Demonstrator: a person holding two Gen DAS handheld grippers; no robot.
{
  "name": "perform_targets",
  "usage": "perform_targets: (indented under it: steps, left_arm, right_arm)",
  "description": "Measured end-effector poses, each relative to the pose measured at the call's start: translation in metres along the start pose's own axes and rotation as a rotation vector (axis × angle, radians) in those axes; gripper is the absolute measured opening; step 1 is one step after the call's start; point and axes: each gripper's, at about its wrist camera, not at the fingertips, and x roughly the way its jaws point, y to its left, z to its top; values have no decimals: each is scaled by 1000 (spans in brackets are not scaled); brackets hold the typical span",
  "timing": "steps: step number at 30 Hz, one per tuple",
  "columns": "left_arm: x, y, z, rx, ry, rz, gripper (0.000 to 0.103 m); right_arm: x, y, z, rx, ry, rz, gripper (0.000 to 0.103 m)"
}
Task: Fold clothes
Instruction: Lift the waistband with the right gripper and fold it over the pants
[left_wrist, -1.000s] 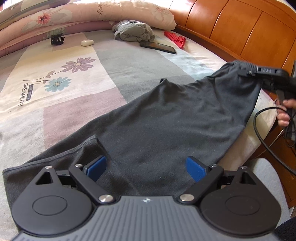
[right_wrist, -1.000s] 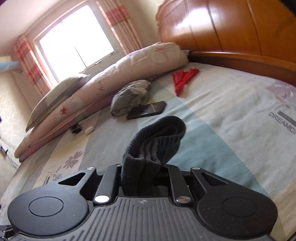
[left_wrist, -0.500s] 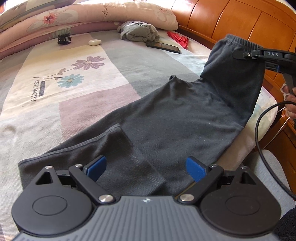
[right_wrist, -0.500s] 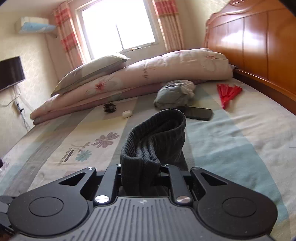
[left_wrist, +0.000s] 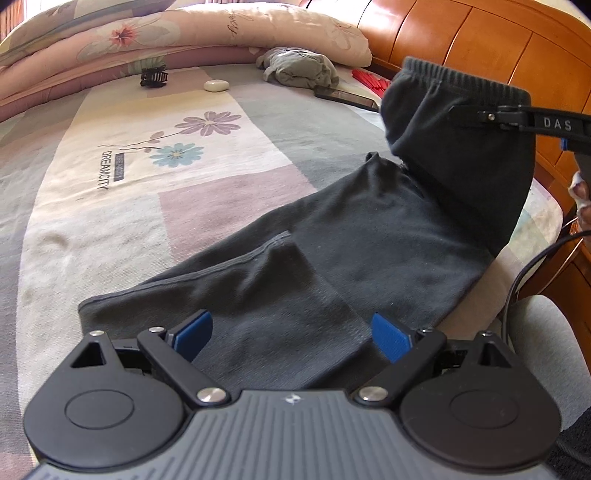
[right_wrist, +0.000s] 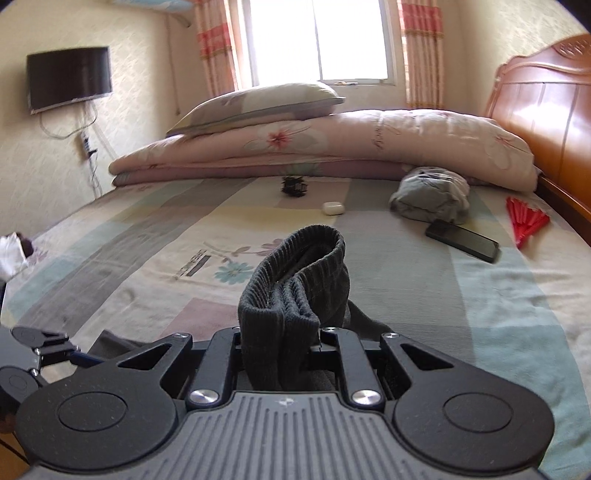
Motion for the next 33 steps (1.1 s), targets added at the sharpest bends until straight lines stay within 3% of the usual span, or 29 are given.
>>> perform_targets:
  steps: [8,20,33]
  left_arm:
    - [-5,5,-8,1,18,16,93]
    - [-14,16,-15,-11,18,33,93]
    - [-35,42,-25,-61,2,91,93]
  right_arm:
    - [17,44,-5,-110,42,47,18]
    - [14,92,-5,-261,27,48,18]
    - [23,146,0,-373,-5,156,18]
